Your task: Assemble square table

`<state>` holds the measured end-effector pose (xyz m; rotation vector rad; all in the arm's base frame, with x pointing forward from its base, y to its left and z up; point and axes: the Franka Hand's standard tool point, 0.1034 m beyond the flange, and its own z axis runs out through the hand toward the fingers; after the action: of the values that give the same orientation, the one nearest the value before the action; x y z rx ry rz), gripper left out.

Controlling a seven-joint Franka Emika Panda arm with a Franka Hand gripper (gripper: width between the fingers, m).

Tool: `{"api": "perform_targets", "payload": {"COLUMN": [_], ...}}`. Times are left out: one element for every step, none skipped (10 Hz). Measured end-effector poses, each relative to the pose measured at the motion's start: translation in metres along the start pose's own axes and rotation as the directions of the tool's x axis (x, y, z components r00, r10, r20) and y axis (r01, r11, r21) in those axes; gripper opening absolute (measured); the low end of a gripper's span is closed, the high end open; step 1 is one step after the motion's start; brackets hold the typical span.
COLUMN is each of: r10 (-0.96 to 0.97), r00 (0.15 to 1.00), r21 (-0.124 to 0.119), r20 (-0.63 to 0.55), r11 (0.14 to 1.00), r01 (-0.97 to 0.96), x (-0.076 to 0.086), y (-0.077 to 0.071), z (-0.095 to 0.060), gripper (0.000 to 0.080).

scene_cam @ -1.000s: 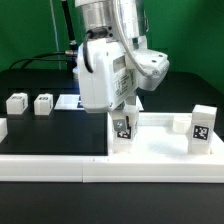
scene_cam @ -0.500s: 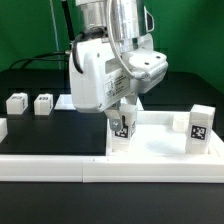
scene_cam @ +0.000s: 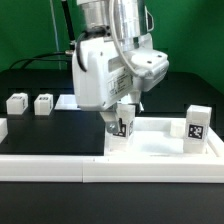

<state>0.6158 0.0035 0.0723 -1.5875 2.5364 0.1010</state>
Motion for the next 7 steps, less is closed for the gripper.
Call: {"api": "perform_targets", "payload": {"r10": [-0.005,-0.004,-0.010,-0.011,-0.012,-0.014,-0.015], "r00": [1.000,1.000,1.000,1.000,1.000,1.000,1.000], "r21": [0.013,0.015,0.015,0.013,0.012,0.012,0.011], "r20": [0.006,0.014,0.021,0.019,0.018,0.018,0.018], "r11": [1.000,1.000,1.000,1.000,1.000,1.000,1.000], "r01": [0.005,0.004,0.010,0.011,0.012,0.013,0.015], "x": [-0.001,-0.003,-0.005,-0.004,-0.004,-0.004,-0.004], "y": [0.005,0.011,0.014,0.014,0.014,0.014,0.014], "z": [-0.007,-0.013,-0.017,-0.016,-0.015,-0.015,-0.015], "gripper": [0.0647,0.0647,0.0647,0.0649,0.0649,0.0649,0.0649]}}
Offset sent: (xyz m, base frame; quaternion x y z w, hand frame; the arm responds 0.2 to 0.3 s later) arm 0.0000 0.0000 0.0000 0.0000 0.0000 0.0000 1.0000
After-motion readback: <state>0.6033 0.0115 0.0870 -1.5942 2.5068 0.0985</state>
